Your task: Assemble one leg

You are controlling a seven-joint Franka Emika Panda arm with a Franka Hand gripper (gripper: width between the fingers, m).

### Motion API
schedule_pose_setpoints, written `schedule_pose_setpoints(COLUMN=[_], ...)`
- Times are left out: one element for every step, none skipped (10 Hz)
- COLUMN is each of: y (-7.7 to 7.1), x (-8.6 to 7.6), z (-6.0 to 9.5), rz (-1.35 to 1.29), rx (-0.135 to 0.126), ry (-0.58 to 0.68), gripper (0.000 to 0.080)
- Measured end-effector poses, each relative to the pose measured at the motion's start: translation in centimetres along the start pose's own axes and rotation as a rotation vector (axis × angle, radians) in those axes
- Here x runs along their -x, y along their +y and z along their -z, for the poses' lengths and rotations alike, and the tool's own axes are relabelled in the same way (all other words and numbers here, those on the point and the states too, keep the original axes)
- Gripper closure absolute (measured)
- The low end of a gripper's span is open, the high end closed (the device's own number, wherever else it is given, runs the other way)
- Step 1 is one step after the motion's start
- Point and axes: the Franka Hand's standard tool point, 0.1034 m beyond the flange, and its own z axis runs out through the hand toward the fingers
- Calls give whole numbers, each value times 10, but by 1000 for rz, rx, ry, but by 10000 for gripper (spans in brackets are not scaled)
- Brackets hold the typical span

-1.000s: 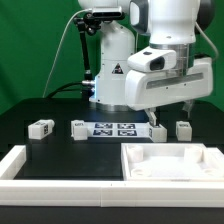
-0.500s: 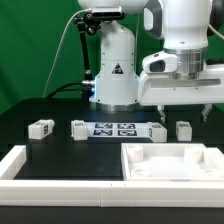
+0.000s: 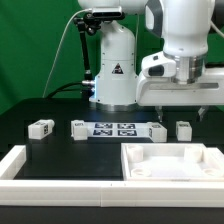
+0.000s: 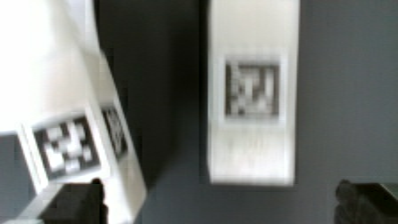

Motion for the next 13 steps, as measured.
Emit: schedule_pose_setpoints(y=[-6,-10,-13,-14,-16,-16,-16,-16,-16,-16,-15,-15,-15], x=[0,4,9,13,11,8,9,9,10,12,14,16,16], z=[2,2,1,-1,-5,-12,-18,-22,-26,-31,-36,-39,-40], rz=[-11,-14,-12,-9,-7,-8,-9,-10,-11,-10,-10,-10,-10], rx=[-3,3,7,14,16,14,13,13,14,13,14,16,15], ry=[-118,-249,-356,-487,-588,-634,-646,-636,-631,-635,-645,-650,-648], gripper=[151,151,151,151,151,151,151,151,151,151,151,151,151])
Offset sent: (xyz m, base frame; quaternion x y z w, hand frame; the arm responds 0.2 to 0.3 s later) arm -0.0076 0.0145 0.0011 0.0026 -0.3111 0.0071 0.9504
